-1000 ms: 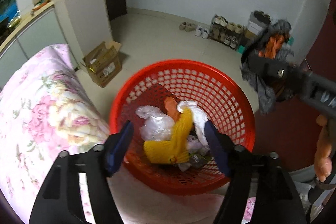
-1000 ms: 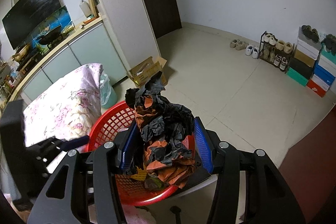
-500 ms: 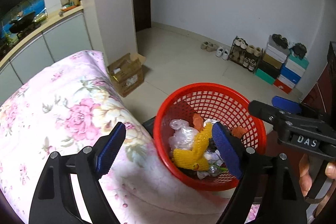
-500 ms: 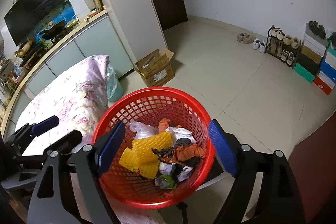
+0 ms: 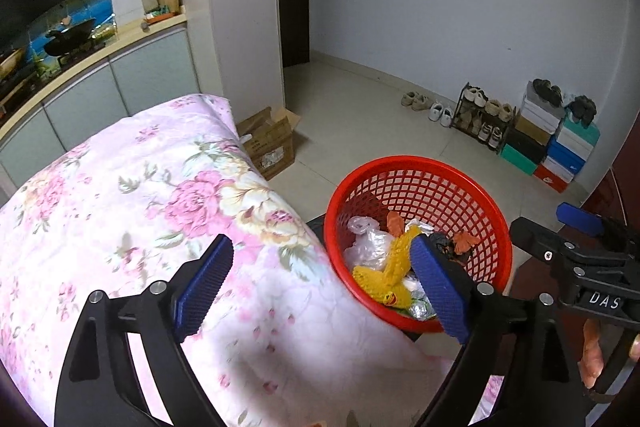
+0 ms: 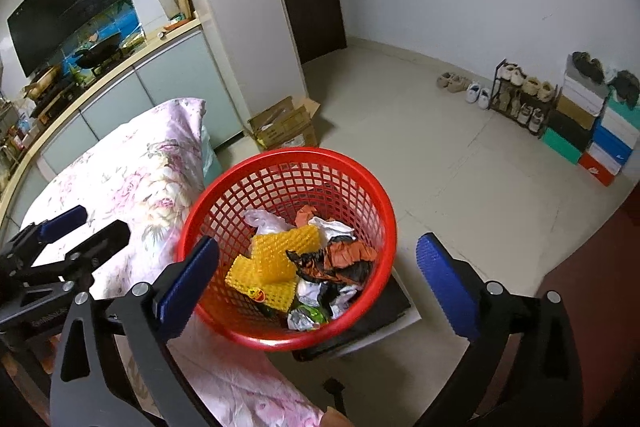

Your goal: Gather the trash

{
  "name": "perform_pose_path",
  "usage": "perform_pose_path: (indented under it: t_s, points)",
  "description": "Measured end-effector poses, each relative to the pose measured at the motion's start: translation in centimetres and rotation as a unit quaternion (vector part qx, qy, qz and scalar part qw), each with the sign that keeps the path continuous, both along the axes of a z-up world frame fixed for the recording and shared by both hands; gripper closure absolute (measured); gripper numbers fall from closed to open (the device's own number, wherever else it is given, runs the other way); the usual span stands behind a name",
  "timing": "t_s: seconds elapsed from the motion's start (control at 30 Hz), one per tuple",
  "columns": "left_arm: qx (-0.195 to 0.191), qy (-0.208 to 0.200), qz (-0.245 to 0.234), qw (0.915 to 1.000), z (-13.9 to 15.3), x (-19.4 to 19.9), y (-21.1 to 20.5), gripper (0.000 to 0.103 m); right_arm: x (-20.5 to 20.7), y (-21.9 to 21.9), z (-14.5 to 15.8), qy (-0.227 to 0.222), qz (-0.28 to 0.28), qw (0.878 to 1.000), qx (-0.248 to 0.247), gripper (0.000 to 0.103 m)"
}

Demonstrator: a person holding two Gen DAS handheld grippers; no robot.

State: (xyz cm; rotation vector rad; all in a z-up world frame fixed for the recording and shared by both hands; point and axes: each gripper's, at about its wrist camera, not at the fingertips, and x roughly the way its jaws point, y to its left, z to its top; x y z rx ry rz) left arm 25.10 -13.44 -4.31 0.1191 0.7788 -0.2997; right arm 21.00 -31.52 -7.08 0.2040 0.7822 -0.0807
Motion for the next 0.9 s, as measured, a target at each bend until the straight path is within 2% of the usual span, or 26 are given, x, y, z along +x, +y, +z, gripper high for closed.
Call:
perform_pose_path:
  t_s: [0.33,0.6,0.9]
  points:
    - [-0.019,-0.038,0.014,0.999,2.5,-5.0,2.7,0.008,-5.3,3.0,1.8,-0.041,0.016,0.999,-0.027,0.007]
    - [-0.008,-0.062,0.043,0.9971,3.2,-8.6,4.7,0.007,-9.0,5.1,1.7,-0.052,0.009,0.998,-0.022,0.007]
    - [-0.011,-0.118,0.089,0.9889,4.2,-13.7,6.5,0.007,-12.9,6.6,2.3,-0.091,0.004,0.995,-0.032,0.007]
